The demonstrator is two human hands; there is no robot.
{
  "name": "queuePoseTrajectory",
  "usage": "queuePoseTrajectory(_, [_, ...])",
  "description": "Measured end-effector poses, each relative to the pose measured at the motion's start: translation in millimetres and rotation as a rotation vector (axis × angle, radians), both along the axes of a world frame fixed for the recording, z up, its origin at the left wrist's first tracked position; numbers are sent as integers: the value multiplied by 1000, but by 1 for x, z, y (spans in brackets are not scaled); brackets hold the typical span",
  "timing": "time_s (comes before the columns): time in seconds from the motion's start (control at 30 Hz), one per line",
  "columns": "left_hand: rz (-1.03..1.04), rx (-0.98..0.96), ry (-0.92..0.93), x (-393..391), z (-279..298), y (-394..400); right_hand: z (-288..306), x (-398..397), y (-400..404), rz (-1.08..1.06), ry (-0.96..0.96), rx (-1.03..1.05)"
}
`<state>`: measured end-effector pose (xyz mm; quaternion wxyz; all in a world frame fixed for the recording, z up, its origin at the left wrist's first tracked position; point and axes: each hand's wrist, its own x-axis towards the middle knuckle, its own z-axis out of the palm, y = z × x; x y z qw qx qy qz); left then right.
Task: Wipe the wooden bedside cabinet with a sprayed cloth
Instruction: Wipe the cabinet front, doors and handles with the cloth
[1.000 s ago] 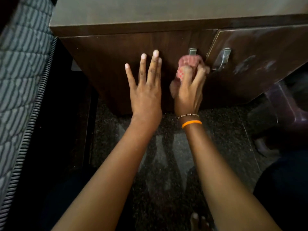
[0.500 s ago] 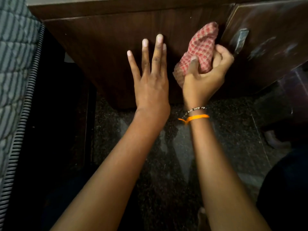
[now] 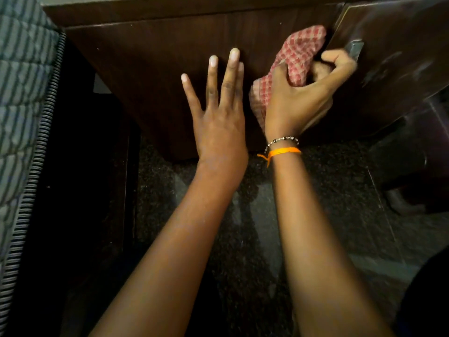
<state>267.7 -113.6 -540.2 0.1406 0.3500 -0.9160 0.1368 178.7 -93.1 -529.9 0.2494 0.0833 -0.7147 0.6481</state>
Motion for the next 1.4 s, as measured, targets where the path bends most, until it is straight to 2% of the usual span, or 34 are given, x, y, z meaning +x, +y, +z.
queuePoseTrajectory(0.1, [-15, -11, 19, 2, -1, -3, -3, -8, -5, -211, 109, 332])
queuePoseTrajectory(0.2, [-18, 8, 14, 3, 0, -5, -7, -12, -7, -205, 74, 418])
queuePoseTrajectory(0.33, [-22, 18, -20, 3, 2, -4, -17, -8, -1, -78, 17, 363])
queuePoseTrajectory(0.47, [0, 40, 1, -1, 4, 2, -24, -7, 1, 97, -5, 172])
queuePoseTrajectory(0.57, [7, 50, 8, -3, 6, 5, -61, 9, 22, 297, -208, 105])
queuePoseTrajectory(0.67, [22, 50, -26, -2, 3, 6, -85, 18, 54, 275, -272, 134])
queuePoseTrajectory(0.73, [23, 40, -29, -1, 4, 6, -69, 11, 61, 258, -201, 109])
queuePoseTrajectory(0.87, [41, 35, -41, -2, 7, 7, -2, -12, 43, 273, 86, 27])
queuePoseTrajectory(0.93, [53, 14, -52, -3, 6, 7, 18, -17, 32, 305, 224, 86])
queuePoseTrajectory(1.07, [37, 45, -49, -3, 2, 4, 19, -30, 23, 258, 471, 314])
queuePoseTrajectory(1.23, [26, 52, -67, -1, 1, 2, 28, -17, 7, 114, 215, 0])
queuePoseTrajectory(1.4, [16, 63, -71, -1, 5, 4, -11, -16, 10, 106, 98, 26])
